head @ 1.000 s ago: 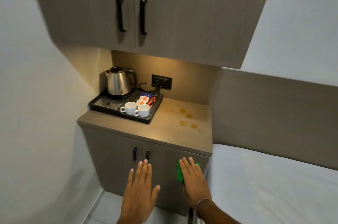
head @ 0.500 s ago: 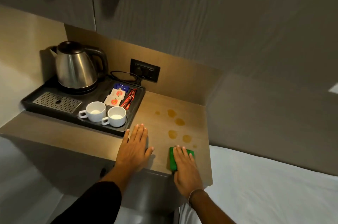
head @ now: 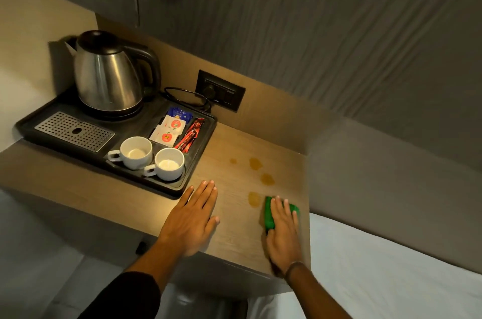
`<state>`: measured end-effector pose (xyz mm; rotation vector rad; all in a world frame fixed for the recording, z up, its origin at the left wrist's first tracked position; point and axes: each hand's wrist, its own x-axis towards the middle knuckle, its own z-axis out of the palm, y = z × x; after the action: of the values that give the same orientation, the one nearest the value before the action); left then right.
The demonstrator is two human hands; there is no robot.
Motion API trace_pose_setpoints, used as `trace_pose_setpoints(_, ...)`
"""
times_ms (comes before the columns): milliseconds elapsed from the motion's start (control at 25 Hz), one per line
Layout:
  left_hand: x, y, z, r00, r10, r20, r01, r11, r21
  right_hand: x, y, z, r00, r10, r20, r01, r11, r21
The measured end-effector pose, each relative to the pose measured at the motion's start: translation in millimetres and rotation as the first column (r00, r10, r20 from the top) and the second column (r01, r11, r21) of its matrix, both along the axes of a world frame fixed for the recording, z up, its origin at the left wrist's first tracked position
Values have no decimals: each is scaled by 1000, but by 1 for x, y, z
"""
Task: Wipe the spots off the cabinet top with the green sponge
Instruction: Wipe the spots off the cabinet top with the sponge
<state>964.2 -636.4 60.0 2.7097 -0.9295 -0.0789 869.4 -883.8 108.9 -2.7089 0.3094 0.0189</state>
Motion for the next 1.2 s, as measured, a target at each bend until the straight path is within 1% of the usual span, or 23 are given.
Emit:
trace_pose_setpoints(80,-1,0,-3,1000,11,-4,-11,1000,-14,-31,-9,-14,979,203,-10,-203,979,-10)
trace_pose_setpoints(120,-1,0,-4,1000,13,1,-13,1000,-23,-53,-24,-19,970,243,-16,-243,970,-22)
trace_pose_setpoints(160,0,0,-5,1000,17,5,-17,999,-34,-67,-41,-23,971,241,-3,-241,970,-28)
trace_pose_setpoints(240,1,-1,-7,1000,24,12,-24,999,-48,-55,-61,-22,988,145,51,-144,989,-15)
trace_pose_setpoints(320,1,-1,-9,1000,21,12,-21,999,-35,-5,-49,-13,993,-9,114,8,1000,4)
trace_pose_setpoints(360,2,-1,-10,1000,20,18,-19,999,-34,17,-31,-5,994,-43,102,40,999,32)
trace_pose_setpoints(400,2,-1,-9,999,23,24,-22,999,-38,31,-13,-2,996,-7,88,2,999,50)
trace_pose_setpoints(480,2,-1,-9,999,28,23,-27,999,-41,24,5,-14,976,206,67,-209,977,51)
trace_pose_setpoints(520,2,-1,-9,999,29,23,-28,998,-47,8,-3,-22,949,310,58,-312,949,44)
trace_pose_setpoints(560,2,-1,-11,999,36,23,-34,998,-58,-13,-18,-26,927,371,53,-373,927,33)
trace_pose_setpoints(600,2,0,-12,999,42,19,-41,997,-63,-27,-37,-28,918,391,61,-393,919,17)
trace_pose_setpoints(680,4,-1,-12,999,36,17,-35,998,-61,-15,-61,-25,936,337,104,-339,941,6)
trace_pose_setpoints(760,2,-1,-12,999,23,26,-22,998,-54,28,-49,-16,980,150,133,-155,988,21)
trace_pose_setpoints(800,2,-1,-11,999,27,32,-25,998,-55,43,-32,-10,990,87,112,-95,994,62)
trace_pose_setpoints(840,1,-1,-10,998,38,40,-36,997,-63,49,-14,-9,990,111,90,-119,989,92)
trace_pose_setpoints(880,0,-1,-9,998,46,46,-43,996,-72,46,-5,-12,977,200,78,-207,973,98)
trace_pose_setpoints(920,-1,0,-8,997,50,50,-46,996,-79,35,-8,-19,948,310,71,-315,945,87)
trace_pose_setpoints(960,-1,-1,-8,997,51,50,-47,995,-84,19,-23,-27,921,386,57,-389,919,60)
trace_pose_setpoints(1000,-2,-1,-9,998,52,47,-48,995,-92,2,-46,-32,910,411,57,-413,910,29)
trace_pose_setpoints(1080,-2,-2,-9,997,59,42,-54,992,-114,1,-87,-30,924,370,94,-374,927,27)
trace_pose_setpoints(1120,-2,-2,-8,998,59,37,-54,991,-120,20,-98,-28,941,315,121,-321,947,33)
trace_pose_setpoints(1200,-1,-2,-7,999,48,20,-46,992,-122,79,-90,-16,979,154,134,-159,987,33)
